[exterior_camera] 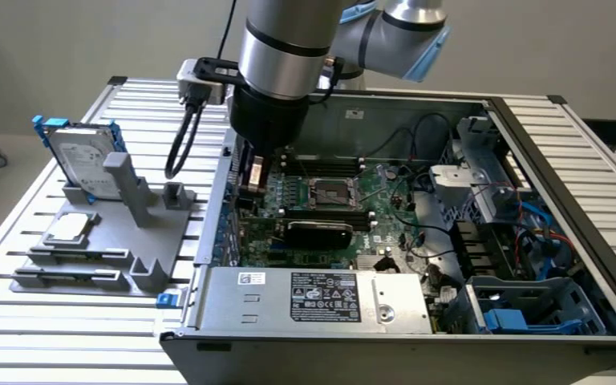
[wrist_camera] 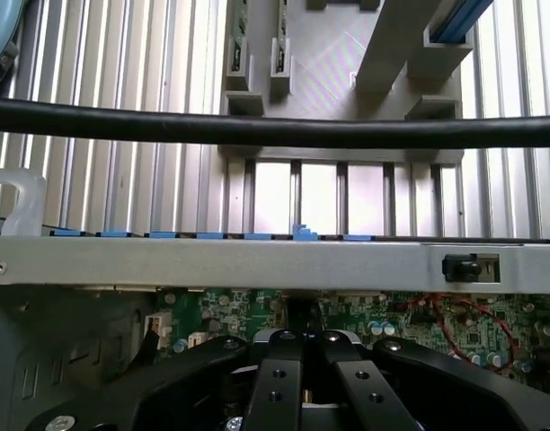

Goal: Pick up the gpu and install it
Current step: 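Press down on the gpu until it lock into place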

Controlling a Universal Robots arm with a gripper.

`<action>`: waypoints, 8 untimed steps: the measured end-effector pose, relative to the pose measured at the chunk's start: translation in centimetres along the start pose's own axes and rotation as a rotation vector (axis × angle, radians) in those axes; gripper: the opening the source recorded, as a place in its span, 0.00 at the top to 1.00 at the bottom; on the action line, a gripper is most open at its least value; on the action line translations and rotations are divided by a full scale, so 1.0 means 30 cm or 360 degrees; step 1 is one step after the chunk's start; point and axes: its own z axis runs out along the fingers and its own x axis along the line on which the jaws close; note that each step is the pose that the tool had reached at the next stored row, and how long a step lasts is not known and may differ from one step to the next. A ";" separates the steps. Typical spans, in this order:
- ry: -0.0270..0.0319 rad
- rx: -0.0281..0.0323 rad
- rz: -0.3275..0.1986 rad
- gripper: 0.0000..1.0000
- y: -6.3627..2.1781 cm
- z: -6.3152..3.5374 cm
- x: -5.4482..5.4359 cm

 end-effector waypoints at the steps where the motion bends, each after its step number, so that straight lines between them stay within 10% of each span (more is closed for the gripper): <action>1: -0.00013 -0.00012 0.0005 0.89 0.000 0.000 0.000; 8: -0.00094 -0.00056 0.0038 0.89 0.000 0.000 0.000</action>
